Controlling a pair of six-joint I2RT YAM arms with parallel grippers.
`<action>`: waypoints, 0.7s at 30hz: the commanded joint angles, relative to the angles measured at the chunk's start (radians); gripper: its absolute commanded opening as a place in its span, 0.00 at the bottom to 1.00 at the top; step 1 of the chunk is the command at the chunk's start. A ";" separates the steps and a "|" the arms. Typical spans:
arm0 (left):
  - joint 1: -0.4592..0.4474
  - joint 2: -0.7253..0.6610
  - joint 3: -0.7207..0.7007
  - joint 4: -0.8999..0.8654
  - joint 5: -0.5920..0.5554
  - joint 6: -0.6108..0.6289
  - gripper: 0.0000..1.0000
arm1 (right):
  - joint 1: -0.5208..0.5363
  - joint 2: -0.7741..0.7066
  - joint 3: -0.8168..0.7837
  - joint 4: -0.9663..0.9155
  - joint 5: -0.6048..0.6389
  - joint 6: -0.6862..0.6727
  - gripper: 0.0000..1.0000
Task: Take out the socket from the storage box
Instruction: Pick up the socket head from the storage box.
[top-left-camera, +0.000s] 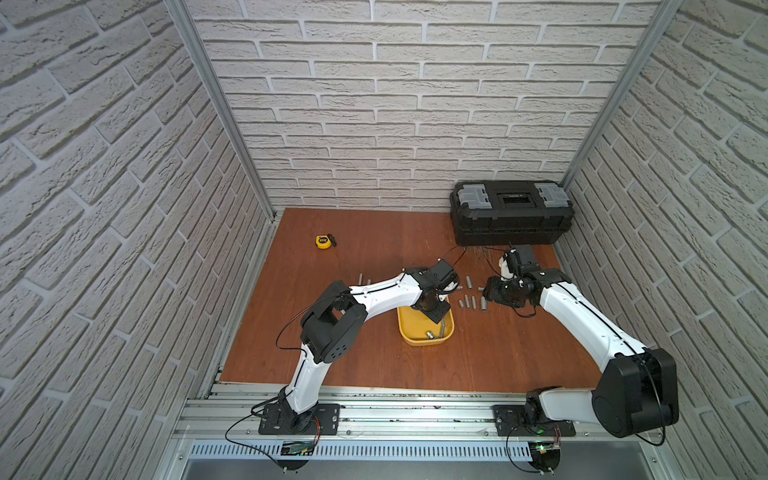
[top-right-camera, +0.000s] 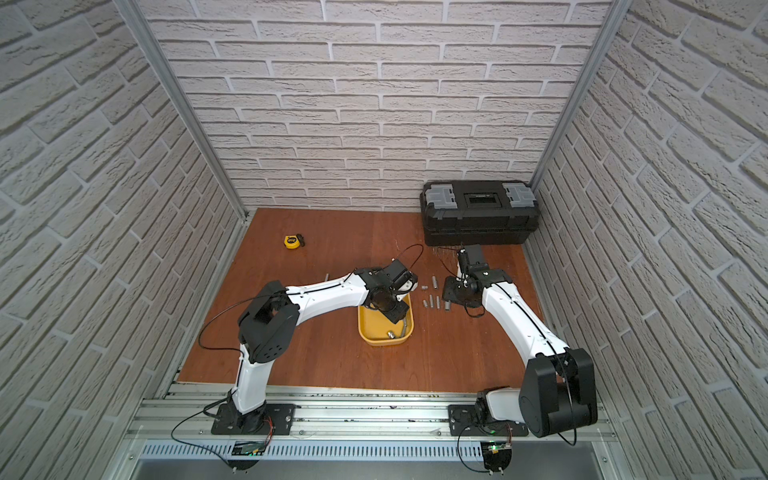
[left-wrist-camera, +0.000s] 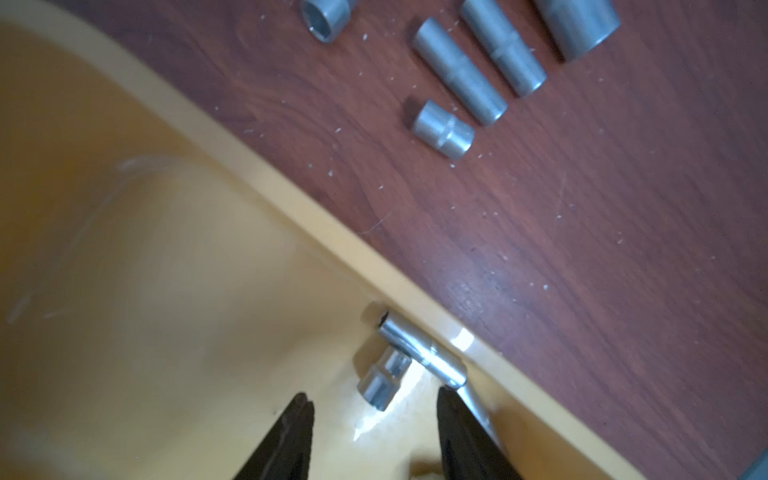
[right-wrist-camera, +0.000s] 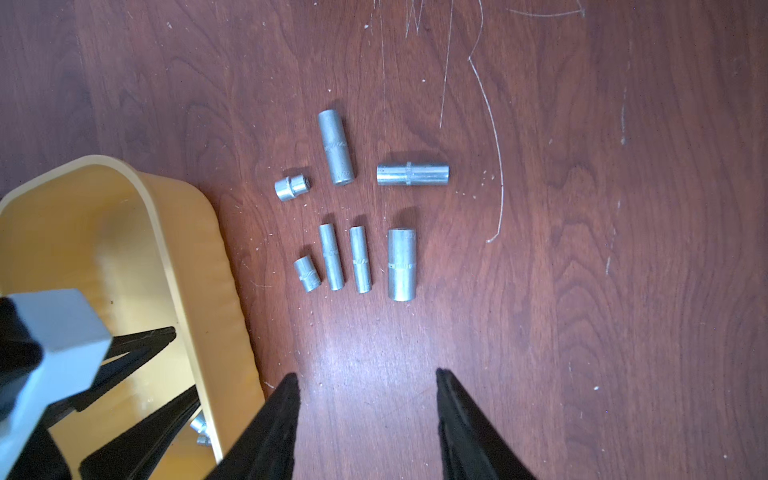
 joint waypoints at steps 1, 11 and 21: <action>-0.009 0.030 0.030 -0.039 0.014 0.060 0.52 | -0.007 -0.020 -0.019 0.025 -0.021 0.000 0.54; -0.012 0.075 0.044 -0.062 0.004 0.099 0.44 | -0.010 -0.025 -0.030 0.025 -0.029 -0.001 0.54; -0.014 0.119 0.062 -0.072 -0.025 0.140 0.34 | -0.010 -0.027 -0.046 0.032 -0.040 0.004 0.54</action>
